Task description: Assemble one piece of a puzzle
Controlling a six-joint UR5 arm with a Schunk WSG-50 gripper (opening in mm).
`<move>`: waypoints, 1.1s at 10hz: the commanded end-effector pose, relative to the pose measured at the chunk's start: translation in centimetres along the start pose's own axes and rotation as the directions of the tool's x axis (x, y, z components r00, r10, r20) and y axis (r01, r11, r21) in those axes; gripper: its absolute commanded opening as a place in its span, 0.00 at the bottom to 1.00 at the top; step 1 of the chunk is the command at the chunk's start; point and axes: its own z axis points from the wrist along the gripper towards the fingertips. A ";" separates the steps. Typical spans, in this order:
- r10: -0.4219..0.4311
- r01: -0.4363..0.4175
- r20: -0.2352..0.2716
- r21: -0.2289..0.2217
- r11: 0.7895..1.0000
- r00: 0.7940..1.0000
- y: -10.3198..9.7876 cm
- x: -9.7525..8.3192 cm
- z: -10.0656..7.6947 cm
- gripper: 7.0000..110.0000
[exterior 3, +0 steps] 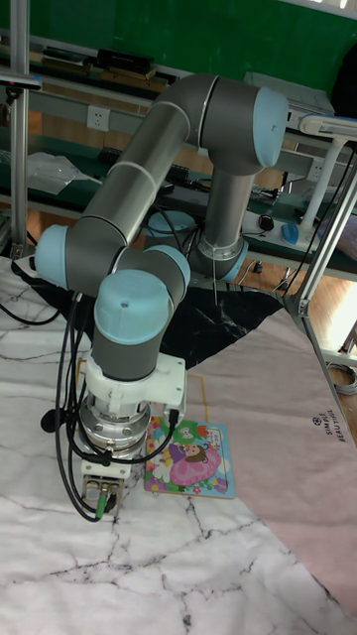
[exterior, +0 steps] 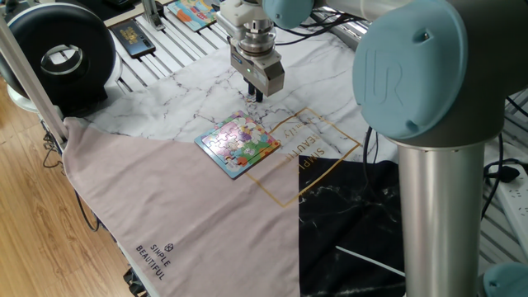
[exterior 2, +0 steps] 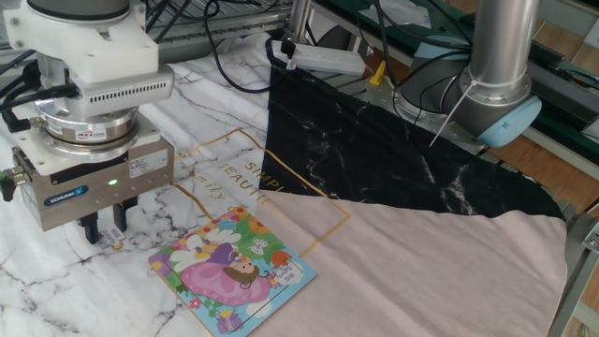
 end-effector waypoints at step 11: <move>0.119 -0.119 -0.006 -0.010 0.993 0.993 0.1 0.8 -1.4 0.00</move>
